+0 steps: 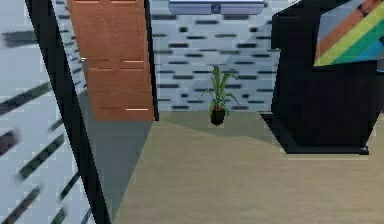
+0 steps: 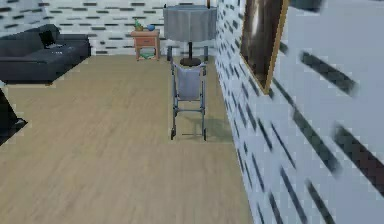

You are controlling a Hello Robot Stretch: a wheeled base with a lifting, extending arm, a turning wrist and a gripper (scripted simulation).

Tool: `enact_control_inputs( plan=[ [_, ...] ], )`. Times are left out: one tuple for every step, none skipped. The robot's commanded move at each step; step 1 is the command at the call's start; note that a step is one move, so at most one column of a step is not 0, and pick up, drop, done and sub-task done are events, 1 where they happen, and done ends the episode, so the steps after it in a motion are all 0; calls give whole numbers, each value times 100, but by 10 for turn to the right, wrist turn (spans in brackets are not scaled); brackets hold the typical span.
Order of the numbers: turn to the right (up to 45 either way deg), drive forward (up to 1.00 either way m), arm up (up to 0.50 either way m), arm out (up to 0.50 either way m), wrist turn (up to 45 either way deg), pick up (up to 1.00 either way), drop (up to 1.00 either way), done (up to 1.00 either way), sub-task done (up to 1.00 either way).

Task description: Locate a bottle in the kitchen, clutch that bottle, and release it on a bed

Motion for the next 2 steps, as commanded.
enact_control_inputs(
  plan=[
    [0, 15, 0, 0, 0, 0, 0, 0, 0],
    [0, 65, 0, 0, 0, 0, 0, 0, 0]
  ],
)
